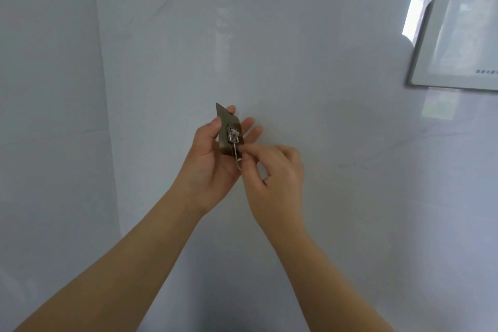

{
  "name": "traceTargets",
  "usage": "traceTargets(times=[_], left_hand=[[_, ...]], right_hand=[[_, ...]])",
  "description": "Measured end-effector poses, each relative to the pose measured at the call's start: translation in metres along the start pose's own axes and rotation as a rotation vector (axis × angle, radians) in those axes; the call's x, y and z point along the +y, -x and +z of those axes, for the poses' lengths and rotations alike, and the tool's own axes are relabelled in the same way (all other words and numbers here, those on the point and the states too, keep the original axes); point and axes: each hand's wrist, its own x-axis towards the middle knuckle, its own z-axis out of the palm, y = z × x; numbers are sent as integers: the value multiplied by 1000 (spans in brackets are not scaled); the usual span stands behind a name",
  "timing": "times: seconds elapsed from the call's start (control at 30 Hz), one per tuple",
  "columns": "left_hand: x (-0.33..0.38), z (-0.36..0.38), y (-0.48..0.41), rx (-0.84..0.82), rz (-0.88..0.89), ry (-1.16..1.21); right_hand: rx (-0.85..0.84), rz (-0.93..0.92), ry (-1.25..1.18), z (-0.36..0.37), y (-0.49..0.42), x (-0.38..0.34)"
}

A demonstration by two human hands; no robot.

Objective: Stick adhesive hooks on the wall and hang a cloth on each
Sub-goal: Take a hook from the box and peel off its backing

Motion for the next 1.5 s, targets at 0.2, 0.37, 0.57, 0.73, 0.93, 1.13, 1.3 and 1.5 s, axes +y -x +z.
traceTargets(times=[0.2, 0.37, 0.57, 0.73, 0.93, 1.13, 1.3, 1.5], left_hand=[[-1, 1, 3, 24, 65, -264], [-2, 7, 5, 108, 143, -432], [-2, 11, 10, 93, 170, -526], [2, 10, 10, 95, 124, -489], [0, 11, 12, 62, 86, -518], [-2, 10, 15, -56, 141, -571], [-4, 10, 12, -32, 197, -610], [-7, 13, 13, -22, 253, -683]], right_hand=[[-97, 129, -117, -12, -3, -11], [-230, 251, -345, -20, -14, -18], [-101, 331, -352, -23, -18, -14], [42, 379, -436, -26, -23, -12], [65, 405, -432, -29, -28, -12], [83, 466, -536, -35, -31, -16], [57, 473, -568, -35, -31, -16], [-76, 294, -288, -32, -26, -15]])
